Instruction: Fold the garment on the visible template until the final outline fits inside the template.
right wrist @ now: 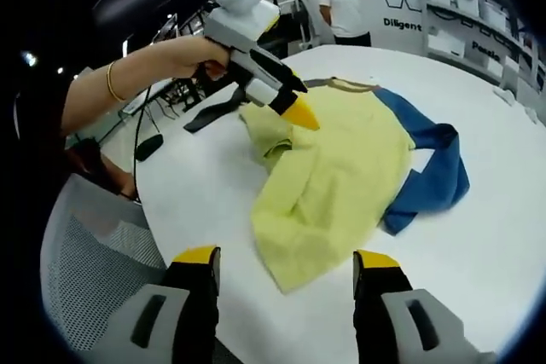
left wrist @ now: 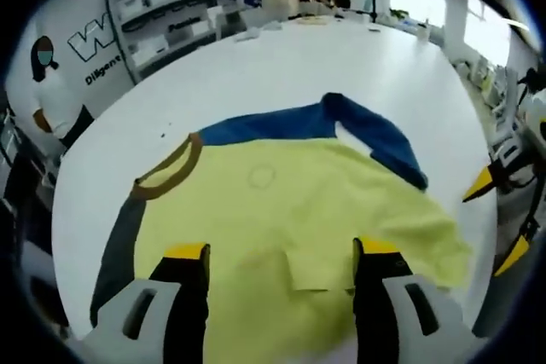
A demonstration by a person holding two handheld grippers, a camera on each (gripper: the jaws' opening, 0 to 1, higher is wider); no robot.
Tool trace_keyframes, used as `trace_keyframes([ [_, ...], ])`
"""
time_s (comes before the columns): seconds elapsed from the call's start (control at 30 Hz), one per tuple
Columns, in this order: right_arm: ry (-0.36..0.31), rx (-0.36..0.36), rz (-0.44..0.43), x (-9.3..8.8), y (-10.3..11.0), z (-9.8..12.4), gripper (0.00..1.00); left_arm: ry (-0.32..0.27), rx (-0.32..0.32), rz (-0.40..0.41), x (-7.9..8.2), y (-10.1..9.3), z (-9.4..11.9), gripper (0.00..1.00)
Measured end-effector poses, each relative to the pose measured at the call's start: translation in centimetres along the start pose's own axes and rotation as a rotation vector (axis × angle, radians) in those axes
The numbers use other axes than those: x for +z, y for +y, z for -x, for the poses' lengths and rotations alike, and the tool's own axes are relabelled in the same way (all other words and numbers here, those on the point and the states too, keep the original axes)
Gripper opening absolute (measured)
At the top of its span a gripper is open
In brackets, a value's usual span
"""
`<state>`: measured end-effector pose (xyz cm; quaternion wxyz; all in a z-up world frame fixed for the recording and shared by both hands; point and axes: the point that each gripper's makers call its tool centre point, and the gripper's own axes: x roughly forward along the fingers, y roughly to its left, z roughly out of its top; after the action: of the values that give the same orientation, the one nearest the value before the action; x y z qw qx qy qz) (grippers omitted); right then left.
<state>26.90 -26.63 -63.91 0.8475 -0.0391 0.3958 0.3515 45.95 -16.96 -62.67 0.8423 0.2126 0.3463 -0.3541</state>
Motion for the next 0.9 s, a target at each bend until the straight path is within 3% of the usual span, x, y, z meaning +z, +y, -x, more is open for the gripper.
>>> trace_keyframes([
  [0.37,0.002,-0.01,0.067,0.1,0.3,0.2,0.77,-0.024,-0.006,-0.011,-2.1,-0.8,3.0,0.86],
  [0.5,0.01,-0.01,0.084,-0.1,0.4,0.1,0.79,-0.032,-0.024,0.026,-3.1,-1.2,3.8,0.89],
  [0.8,0.057,-0.013,0.136,-1.0,0.0,-0.6,0.74,-0.038,-0.037,0.035,-5.5,-3.2,4.8,0.88],
  [0.9,0.067,-0.006,0.149,-1.2,0.0,-0.7,0.71,-0.05,-0.04,0.047,-5.8,-3.6,4.7,0.83],
])
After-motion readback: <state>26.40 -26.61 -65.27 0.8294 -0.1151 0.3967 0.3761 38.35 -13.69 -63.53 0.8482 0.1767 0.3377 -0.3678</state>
